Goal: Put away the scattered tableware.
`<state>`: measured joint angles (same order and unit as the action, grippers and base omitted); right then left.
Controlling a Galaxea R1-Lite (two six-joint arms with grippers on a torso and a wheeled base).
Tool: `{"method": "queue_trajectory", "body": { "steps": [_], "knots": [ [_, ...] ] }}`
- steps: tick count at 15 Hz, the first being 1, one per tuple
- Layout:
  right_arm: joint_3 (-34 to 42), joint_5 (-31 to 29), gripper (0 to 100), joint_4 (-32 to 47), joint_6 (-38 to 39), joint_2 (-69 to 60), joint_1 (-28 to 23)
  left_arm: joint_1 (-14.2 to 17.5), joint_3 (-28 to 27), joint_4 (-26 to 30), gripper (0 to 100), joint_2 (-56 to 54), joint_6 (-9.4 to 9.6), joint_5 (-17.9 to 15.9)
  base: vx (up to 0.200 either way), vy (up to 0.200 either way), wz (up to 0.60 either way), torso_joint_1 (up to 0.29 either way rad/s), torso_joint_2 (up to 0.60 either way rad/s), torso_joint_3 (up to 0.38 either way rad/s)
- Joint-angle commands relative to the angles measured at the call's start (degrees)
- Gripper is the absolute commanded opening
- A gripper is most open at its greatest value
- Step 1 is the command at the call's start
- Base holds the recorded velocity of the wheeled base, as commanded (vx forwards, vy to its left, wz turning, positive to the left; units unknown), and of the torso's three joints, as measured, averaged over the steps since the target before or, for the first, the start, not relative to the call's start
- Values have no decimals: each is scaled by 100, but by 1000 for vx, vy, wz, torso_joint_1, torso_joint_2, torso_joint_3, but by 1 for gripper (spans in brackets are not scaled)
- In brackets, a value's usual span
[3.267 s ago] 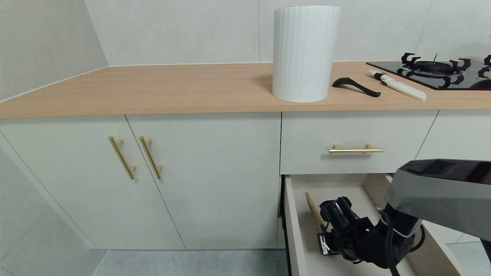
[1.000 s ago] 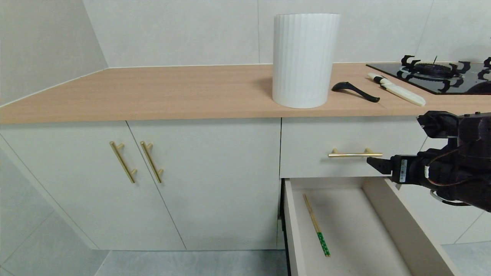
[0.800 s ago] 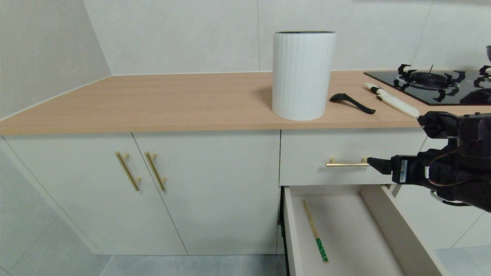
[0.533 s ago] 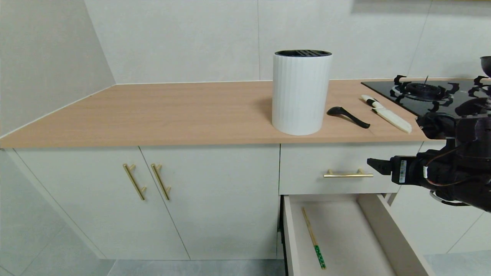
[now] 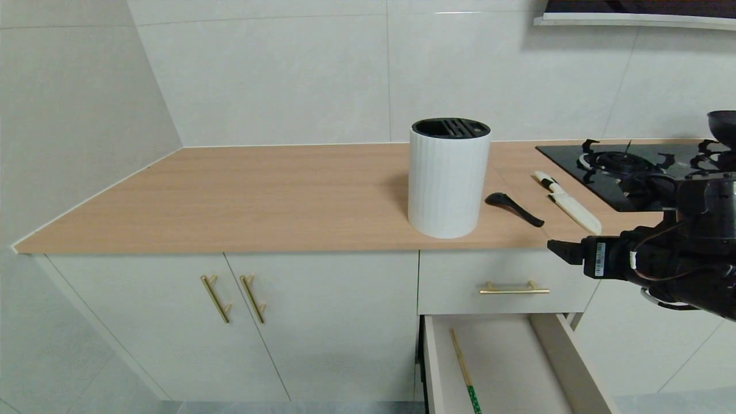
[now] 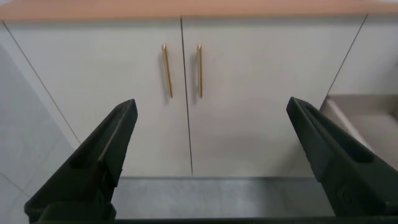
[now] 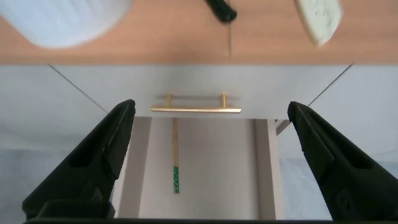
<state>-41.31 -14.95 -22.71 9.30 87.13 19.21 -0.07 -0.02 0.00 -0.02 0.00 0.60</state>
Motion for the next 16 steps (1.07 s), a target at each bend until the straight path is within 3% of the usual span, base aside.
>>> {"method": "queue_trajectory", "body": {
  "steps": [1, 5, 12, 16],
  "knots": [
    [1, 0, 100, -5, 1, 85, 4, -1, 2, 0, 100, 2, 0, 2, 0, 0, 0, 207, -491, -286],
    [1, 0, 100, 4, 1, 129, 4, -1, 2, 0, 100, 2, 0, 2, 0, 0, 0, 201, -449, -248],
    [-342, 229, 100, 4, -526, 674, -155, -1, 2, 0, 100, 2, 0, 2, 0, 0, 0, 22, -47, -25],
    [-1177, 1038, 100, 21, -1071, 1298, -620, -1, 2, 0, 100, 2, 0, 2, 0, 0, 0, 0, 0, 0]
  ]
}}
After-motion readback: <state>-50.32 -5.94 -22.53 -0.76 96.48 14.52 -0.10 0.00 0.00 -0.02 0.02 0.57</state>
